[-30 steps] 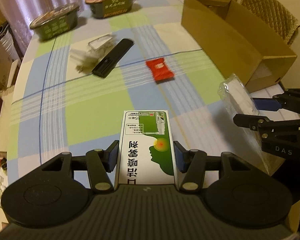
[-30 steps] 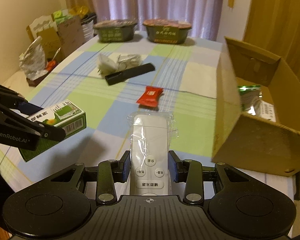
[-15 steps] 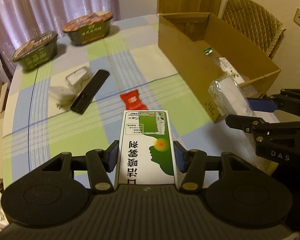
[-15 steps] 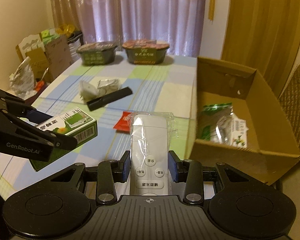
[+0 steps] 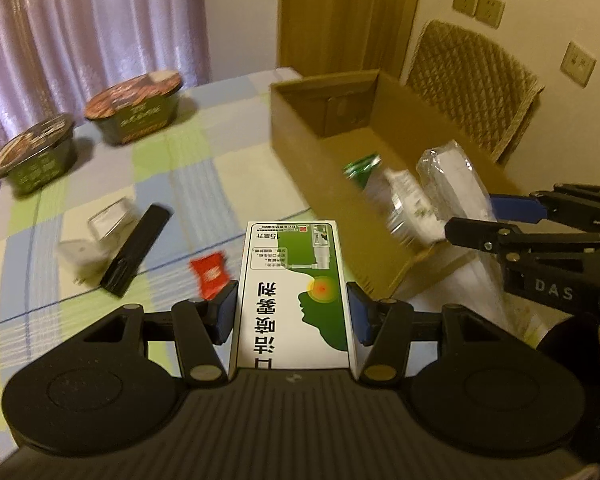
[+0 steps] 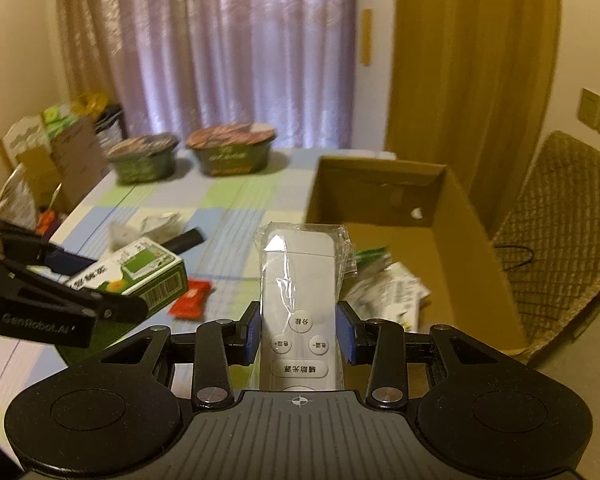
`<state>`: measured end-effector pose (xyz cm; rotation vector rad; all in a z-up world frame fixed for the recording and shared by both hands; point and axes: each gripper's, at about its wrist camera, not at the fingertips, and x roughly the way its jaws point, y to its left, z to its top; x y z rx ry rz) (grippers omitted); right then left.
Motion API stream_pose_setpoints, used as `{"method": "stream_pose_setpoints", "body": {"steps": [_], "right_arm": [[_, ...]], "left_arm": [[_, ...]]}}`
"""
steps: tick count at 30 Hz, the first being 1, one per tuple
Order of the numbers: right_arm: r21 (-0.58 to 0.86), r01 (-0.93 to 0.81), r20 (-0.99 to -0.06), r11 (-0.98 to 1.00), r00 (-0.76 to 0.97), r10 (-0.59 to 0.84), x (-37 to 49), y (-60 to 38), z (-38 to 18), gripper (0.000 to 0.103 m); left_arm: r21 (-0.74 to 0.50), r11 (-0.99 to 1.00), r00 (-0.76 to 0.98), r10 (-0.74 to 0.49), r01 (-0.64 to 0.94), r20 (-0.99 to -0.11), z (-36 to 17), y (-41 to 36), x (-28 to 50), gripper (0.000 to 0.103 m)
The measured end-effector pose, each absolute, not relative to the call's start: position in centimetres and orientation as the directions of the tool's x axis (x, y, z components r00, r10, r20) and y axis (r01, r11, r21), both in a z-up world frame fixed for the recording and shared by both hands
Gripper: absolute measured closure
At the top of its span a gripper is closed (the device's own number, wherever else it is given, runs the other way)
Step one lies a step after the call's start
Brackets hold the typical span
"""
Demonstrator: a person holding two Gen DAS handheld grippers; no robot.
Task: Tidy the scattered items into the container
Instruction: 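Lift the held medicine box and white remote and carry both over the cardboard box, then open both grippers to drop the medicine box and white remote into the box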
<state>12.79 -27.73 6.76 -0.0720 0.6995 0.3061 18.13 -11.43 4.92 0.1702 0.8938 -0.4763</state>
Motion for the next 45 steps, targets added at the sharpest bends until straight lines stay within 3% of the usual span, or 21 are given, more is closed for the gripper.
{"method": "stream_pose_setpoints", "body": {"steps": [22,32,35,45], "right_arm": [[0.037,-0.178,-0.615,0.983,0.771,0.163,20.5,-36.6,8.0,0.061],[0.039,-0.173,-0.631,0.984,0.759,0.159,21.8,-37.2,6.7,0.061],[0.037,-0.17,-0.635,0.985,0.757,0.155,22.0,-37.2,6.5,0.061],[0.032,-0.181,-0.64,0.983,0.752,0.16,22.2,-36.7,6.2,0.061]], "left_arm": [[-0.166,0.833,0.494,-0.46,0.528,-0.737,4.6,-22.7,23.4,0.052],[-0.186,0.828,0.487,-0.475,0.529,-0.733,3.8,-24.6,25.2,0.052],[-0.197,0.832,0.485,-0.476,0.519,-0.734,3.6,-24.6,25.8,0.04],[-0.171,0.872,0.517,-0.418,0.458,-0.747,2.9,-20.8,25.3,0.04]]}}
